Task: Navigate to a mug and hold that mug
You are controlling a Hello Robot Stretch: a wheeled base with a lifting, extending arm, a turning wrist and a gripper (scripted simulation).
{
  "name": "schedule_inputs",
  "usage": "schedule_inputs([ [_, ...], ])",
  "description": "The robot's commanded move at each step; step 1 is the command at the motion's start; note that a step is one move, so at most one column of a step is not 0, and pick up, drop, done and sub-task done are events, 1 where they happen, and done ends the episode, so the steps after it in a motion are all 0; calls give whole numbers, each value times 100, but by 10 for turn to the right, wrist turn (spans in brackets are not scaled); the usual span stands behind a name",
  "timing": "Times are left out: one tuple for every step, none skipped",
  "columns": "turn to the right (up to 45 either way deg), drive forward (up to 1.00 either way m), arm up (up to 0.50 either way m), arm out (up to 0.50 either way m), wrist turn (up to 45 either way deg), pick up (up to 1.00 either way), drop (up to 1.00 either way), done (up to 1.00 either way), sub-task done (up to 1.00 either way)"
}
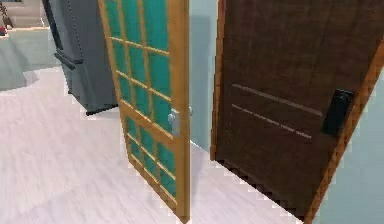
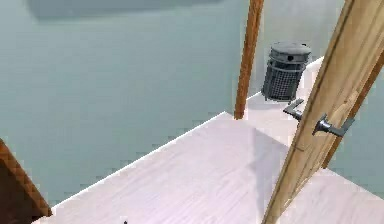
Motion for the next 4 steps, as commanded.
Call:
schedule_inputs([
  [360, 0, 0, 0, 0, 0, 0, 0, 0],
  [0, 5, 0, 0, 0, 0, 0, 0, 0],
  [450, 0, 0, 0, 0, 0, 0, 0, 0],
  [90, 0, 0, 0, 0, 0, 0, 0, 0],
])
